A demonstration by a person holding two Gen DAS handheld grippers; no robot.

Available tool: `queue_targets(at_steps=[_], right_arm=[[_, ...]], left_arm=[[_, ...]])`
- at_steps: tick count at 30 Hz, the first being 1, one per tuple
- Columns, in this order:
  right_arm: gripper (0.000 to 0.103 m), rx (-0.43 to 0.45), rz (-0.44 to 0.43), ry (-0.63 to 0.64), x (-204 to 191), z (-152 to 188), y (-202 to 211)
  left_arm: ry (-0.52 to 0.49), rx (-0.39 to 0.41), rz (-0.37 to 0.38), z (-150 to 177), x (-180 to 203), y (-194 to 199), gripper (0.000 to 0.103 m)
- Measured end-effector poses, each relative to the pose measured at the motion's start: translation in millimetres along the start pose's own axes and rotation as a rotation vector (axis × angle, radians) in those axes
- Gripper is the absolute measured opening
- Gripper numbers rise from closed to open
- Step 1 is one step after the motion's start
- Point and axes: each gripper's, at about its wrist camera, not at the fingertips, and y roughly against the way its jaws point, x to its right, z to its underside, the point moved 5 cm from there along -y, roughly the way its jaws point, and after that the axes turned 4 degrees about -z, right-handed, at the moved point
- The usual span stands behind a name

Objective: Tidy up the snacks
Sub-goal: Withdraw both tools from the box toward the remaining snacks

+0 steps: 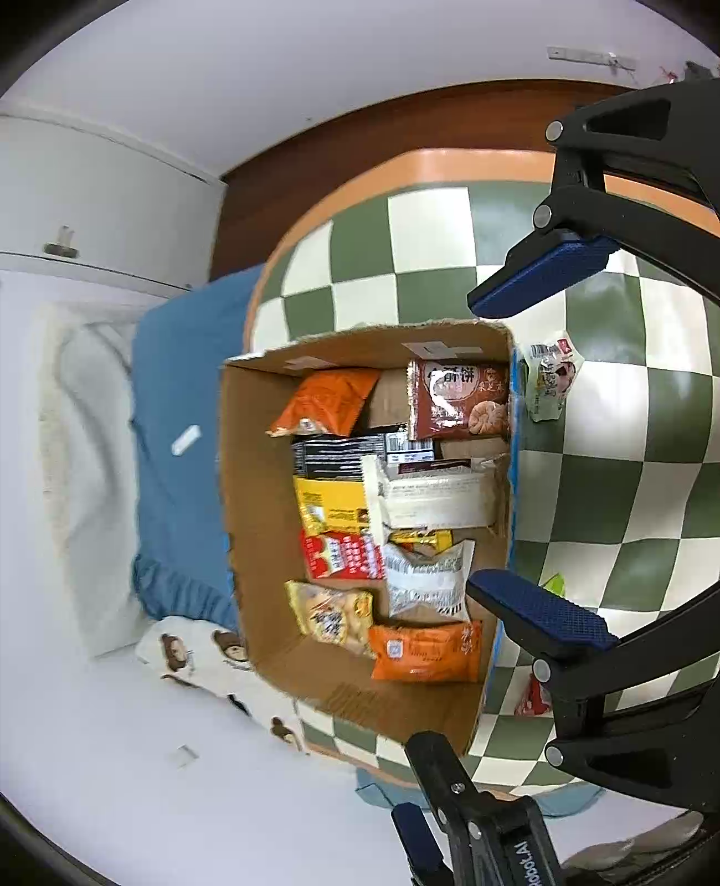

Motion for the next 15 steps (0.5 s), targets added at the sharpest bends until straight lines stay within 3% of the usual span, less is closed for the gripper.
queue_targets(at_steps=[8, 11, 15], right_arm=[[0.094, 0.136, -0.004, -0.013, -13, 24, 52], [0.094, 0.143, -0.027, -0.027, -14, 35, 60], [0.094, 0.112, -0.044, -0.083, 2, 52, 48]], left_arm=[[0.004, 0.079, -0.014, 29, -1, 35, 0.097], [0.023, 0.085, -0.026, 40, -7, 35, 0.097], [0.035, 0.047, -0.096, 63, -22, 11, 0.097]])
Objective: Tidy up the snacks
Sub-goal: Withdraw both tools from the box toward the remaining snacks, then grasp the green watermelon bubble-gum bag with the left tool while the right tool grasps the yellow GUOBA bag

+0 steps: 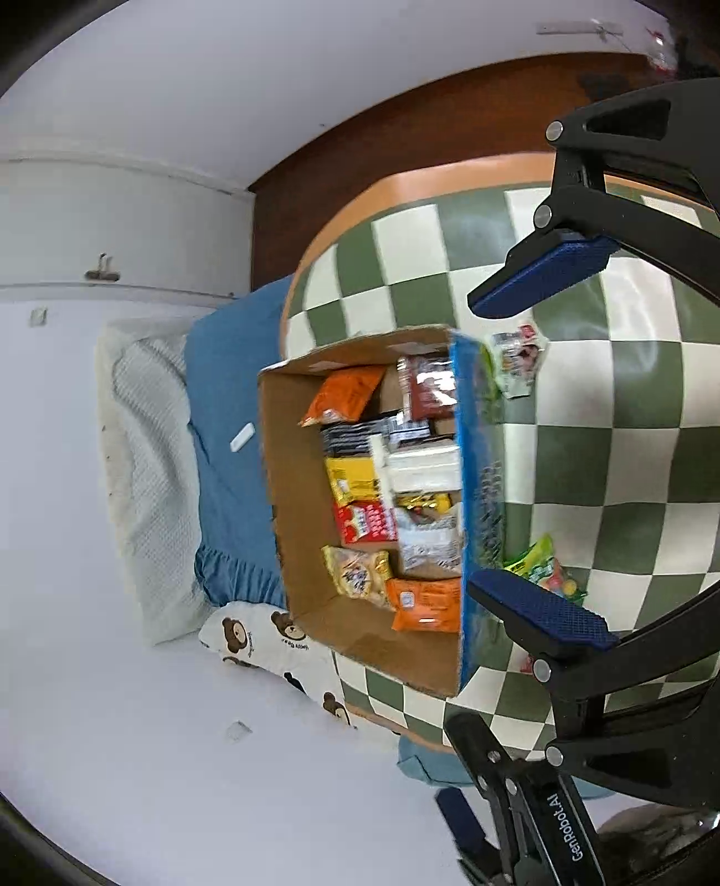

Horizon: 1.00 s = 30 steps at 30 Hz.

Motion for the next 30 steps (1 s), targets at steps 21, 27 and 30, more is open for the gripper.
queue_targets(at_steps=[21, 27, 30], right_arm=[[0.057, -0.324, 0.081, 0.016, 78, 54, -183], [0.047, -0.324, 0.093, 0.089, 67, 76, -165], [0.045, -0.334, 0.079, 0.104, 61, 89, -154]], left_arm=[[-0.623, -0.265, -0.117, 82, 89, -175, 0.091], [-0.536, -0.336, -0.093, 101, 81, -182, 0.050], [-0.381, -0.431, -0.044, 119, 63, -180, 0.050]])
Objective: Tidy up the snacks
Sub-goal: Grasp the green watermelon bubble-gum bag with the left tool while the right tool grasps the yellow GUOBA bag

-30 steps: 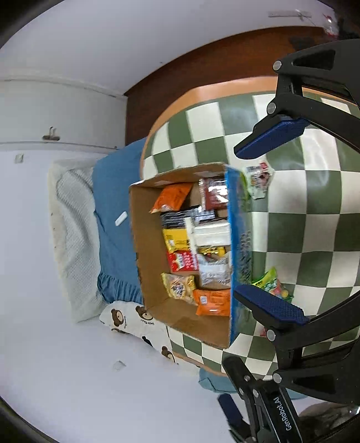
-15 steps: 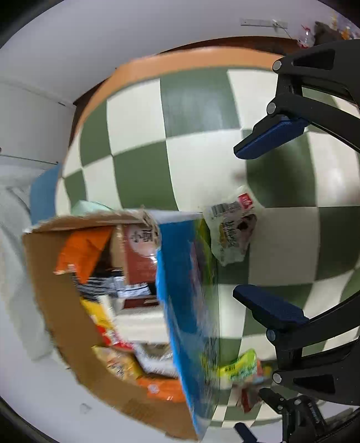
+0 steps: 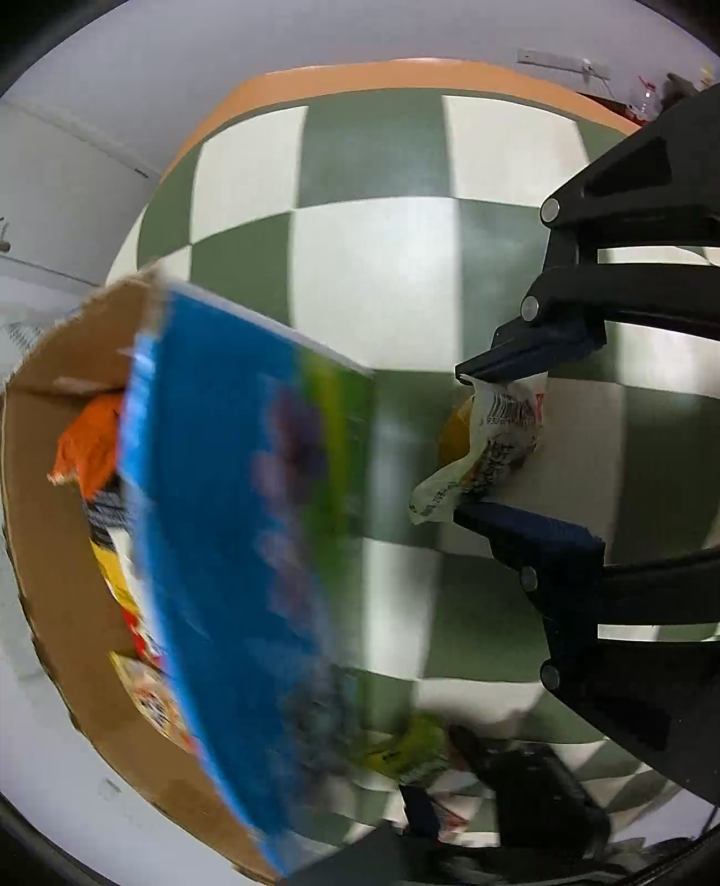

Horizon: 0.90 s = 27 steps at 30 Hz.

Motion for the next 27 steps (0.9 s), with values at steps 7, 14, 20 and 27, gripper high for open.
queue_targets(at_steps=[7, 14, 20, 27], right_arm=[[0.034, -0.100, -0.140, -0.037, -12, 62, -3], [0.063, -0.190, -0.268, -0.159, 3, 85, 25], [0.078, -0.322, -0.297, -0.186, -3, 160, 43], [0.083, -0.465, -0.289, -0.153, -50, 216, -6]], left_arm=[[0.357, -0.129, 0.336, 57, -15, -11, 0.050], [0.363, -0.131, 0.351, 66, -15, -9, 0.051], [0.231, -0.130, 0.275, 81, 23, 8, 0.051], [0.152, -0.161, 0.258, 110, 58, 4, 0.051]])
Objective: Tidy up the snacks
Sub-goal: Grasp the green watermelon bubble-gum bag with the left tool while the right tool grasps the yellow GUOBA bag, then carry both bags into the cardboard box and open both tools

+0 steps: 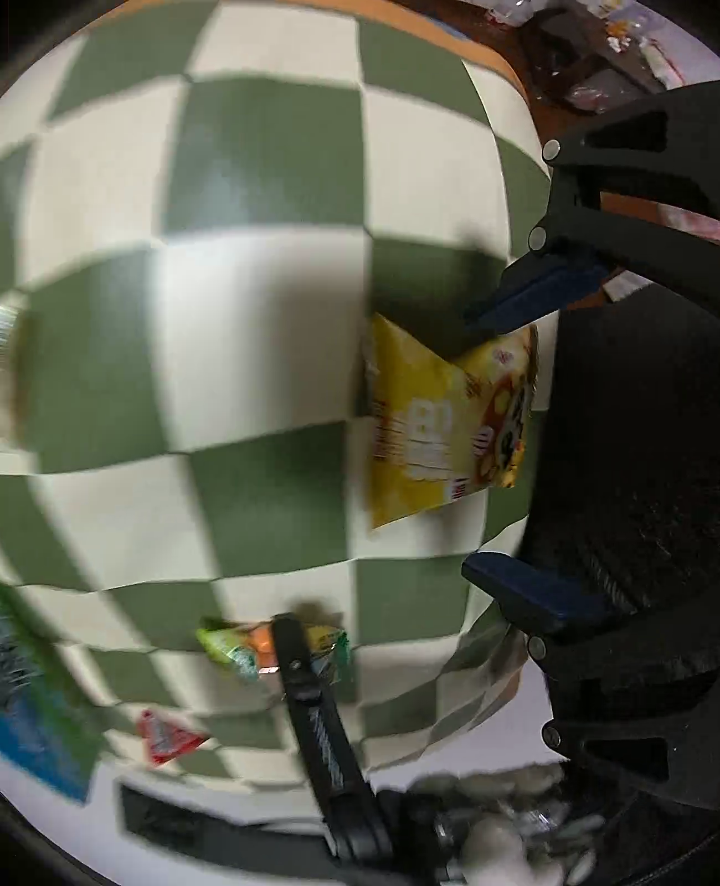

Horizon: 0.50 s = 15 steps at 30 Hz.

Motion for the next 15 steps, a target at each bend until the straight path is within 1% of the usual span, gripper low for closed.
queue_targets(at_steps=[1, 2, 3, 4, 5, 6, 7, 9, 10, 11, 15], right_arm=[[0.083, 0.003, 0.021, 0.003, 0, -1, -4], [0.080, 0.021, 0.052, 0.007, 1, -4, -9], [0.065, 0.043, 0.059, 0.009, -1, -9, -10], [0.056, 0.064, 0.078, 0.013, 0, -13, -9], [0.055, 0.085, 0.095, 0.019, -1, -20, -6], [0.055, 0.100, 0.093, 0.023, 0, -23, -3], [0.055, 0.126, 0.101, 0.037, -4, -29, 3], [0.055, 0.157, 0.127, 0.064, -11, -38, 12], [0.055, 0.177, 0.142, 0.085, -16, -43, 17], [0.055, 0.189, 0.157, 0.097, -19, -47, 20], [0.055, 0.198, 0.180, 0.112, -26, -58, 22]], left_arm=[[0.007, 0.001, 0.001, 0, 1, -1, 0.051], [0.012, 0.003, 0.002, 1, 1, -2, 0.051], [0.020, 0.004, 0.006, 1, 1, -3, 0.051], [0.026, 0.004, 0.009, 2, -5, -6, 0.051], [0.032, 0.003, 0.012, 2, -7, -7, 0.051], [0.036, 0.004, 0.013, 3, -11, -7, 0.051], [0.038, 0.005, 0.013, 11, -14, -11, 0.051], [0.042, 0.007, 0.012, 12, -13, -13, 0.051], [0.043, 0.007, 0.013, 3, -15, -16, 0.051], [0.046, 0.006, 0.015, -3, -26, -17, 0.051], [0.062, 0.000, 0.027, -8, -30, -23, 0.052]])
